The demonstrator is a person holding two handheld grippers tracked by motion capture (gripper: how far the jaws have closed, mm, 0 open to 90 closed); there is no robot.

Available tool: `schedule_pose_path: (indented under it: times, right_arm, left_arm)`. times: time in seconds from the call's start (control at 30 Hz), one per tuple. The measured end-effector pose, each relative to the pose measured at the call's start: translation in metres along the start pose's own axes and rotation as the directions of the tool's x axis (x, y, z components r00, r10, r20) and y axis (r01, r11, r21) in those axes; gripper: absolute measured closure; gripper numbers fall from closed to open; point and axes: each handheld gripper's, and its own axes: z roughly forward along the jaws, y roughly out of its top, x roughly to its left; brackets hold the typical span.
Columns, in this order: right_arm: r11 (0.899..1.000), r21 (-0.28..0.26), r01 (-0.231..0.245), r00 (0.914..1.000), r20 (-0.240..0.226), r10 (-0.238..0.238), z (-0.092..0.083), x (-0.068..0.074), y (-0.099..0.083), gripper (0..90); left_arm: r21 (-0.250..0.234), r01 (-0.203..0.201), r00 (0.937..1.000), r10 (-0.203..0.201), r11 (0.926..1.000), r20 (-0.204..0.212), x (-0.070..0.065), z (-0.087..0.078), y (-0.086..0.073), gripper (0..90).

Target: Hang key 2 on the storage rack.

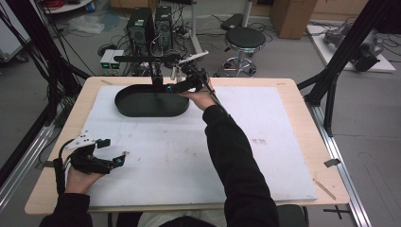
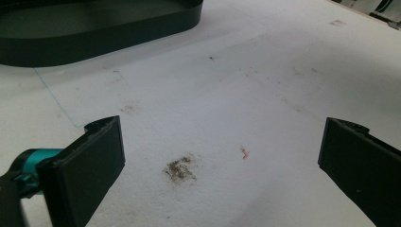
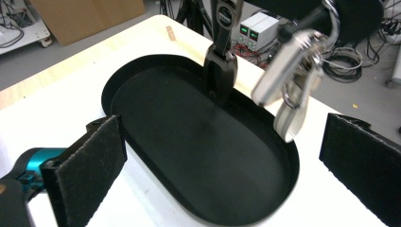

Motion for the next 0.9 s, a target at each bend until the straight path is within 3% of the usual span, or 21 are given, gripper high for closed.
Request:
schedule_pose_path:
  times: [0.17,0.63,0.9]
  right_arm:
    - [1.0,0.001,0.006,0.9997,0.022,-0.006,-0.012,-0.006,-0.009,0.7]
    - [1.0,0.008,-0.018,0.9996,0.023,0.018,-0.044,-0.02,-0.043,0.7]
    - [0.999,-0.027,-0.021,0.9995,0.023,0.022,-0.067,-0.019,-0.054,0.6]
  left_arm:
    - [0.0,-0.002,1.0,0.002,1.0,-0.002,0.0,0.0,0.0,1.7]
    - [0.006,-0.002,1.0,0.002,1.0,-0.003,-0.001,0.0,0.0,1.7]
    - [0.002,-0.009,1.0,0.009,1.0,0.0,-0.001,0.0,0.001,1.7]
